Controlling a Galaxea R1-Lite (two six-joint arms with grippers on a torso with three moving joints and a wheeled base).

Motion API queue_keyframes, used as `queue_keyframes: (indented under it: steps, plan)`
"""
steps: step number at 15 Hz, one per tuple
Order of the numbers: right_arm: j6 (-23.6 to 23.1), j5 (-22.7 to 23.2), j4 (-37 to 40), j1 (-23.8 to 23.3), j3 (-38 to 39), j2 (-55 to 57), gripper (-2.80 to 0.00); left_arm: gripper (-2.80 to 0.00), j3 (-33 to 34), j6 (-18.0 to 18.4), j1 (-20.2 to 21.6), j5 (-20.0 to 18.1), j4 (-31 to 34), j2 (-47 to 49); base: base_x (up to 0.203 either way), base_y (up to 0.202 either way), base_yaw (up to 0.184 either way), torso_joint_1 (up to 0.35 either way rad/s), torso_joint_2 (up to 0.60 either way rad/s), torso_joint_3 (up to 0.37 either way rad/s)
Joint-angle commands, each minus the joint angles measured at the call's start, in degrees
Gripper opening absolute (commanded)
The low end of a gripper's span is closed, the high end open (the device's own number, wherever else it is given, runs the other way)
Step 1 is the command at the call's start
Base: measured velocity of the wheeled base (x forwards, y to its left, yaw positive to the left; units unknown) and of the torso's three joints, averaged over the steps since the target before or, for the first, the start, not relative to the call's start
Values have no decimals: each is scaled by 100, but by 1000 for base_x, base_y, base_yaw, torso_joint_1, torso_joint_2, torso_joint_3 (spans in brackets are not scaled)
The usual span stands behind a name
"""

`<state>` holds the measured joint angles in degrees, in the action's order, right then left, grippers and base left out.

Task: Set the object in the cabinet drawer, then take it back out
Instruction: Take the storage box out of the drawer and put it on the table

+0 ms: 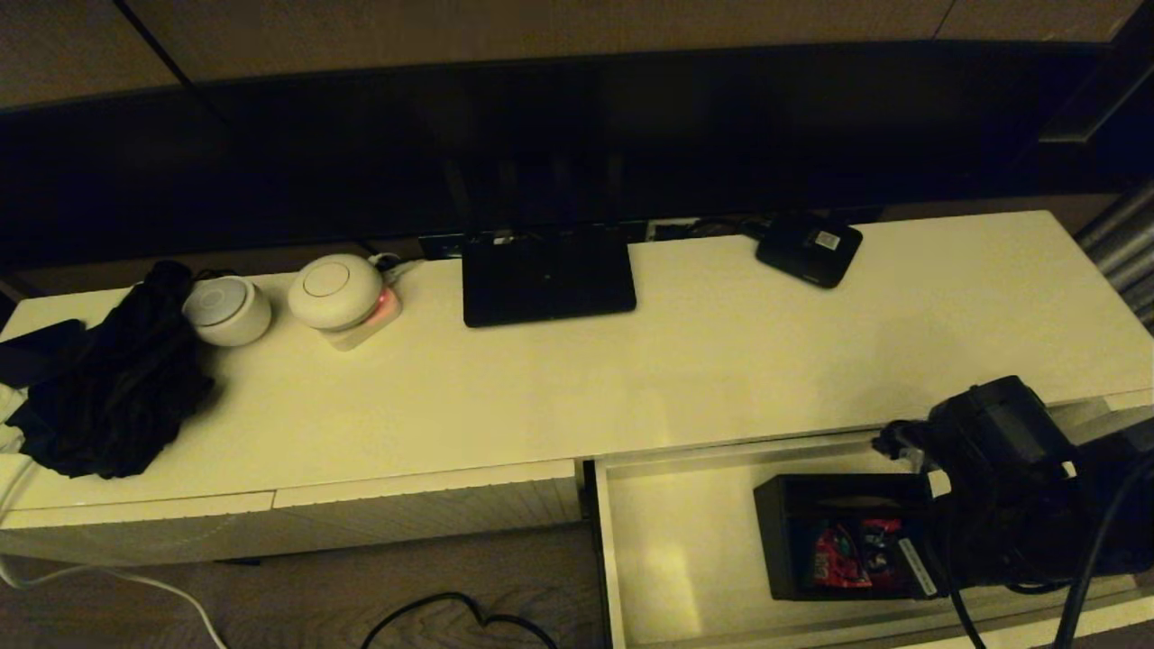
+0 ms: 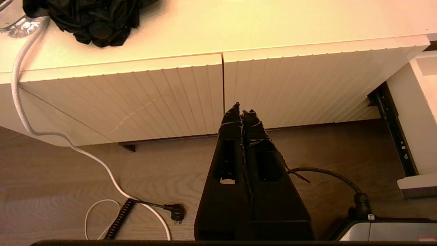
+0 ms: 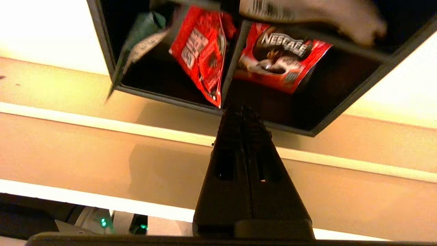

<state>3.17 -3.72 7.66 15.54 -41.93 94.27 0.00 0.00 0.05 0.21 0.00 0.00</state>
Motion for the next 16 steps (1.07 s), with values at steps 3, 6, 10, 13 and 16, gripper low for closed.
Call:
queue_keyframes:
  steps: [3, 6, 10, 13, 16]
  plan:
    - [43, 3, 8, 1, -61, -119, -280, -280, 18, 0, 2, 1, 0, 0, 0, 0, 0, 0, 0, 0]
    - [68, -39, 24, 1, -131, -84, 0, -280, 18, 0, 4, -4, 0, 0, 0, 0, 0, 0, 0, 0]
    - [137, -88, 140, 35, -140, 128, 0, -280, 18, 0, 4, -2, 0, 0, 0, 0, 0, 0, 0, 0]
    - [633, -173, 139, 80, -256, 365, 0, -280, 18, 0, 4, 5, 0, 0, 0, 0, 0, 0, 0, 0]
    - [692, -153, 139, 55, -369, 533, 0, -280, 18, 0, 2, 4, 0, 0, 0, 0, 0, 0, 0, 0]
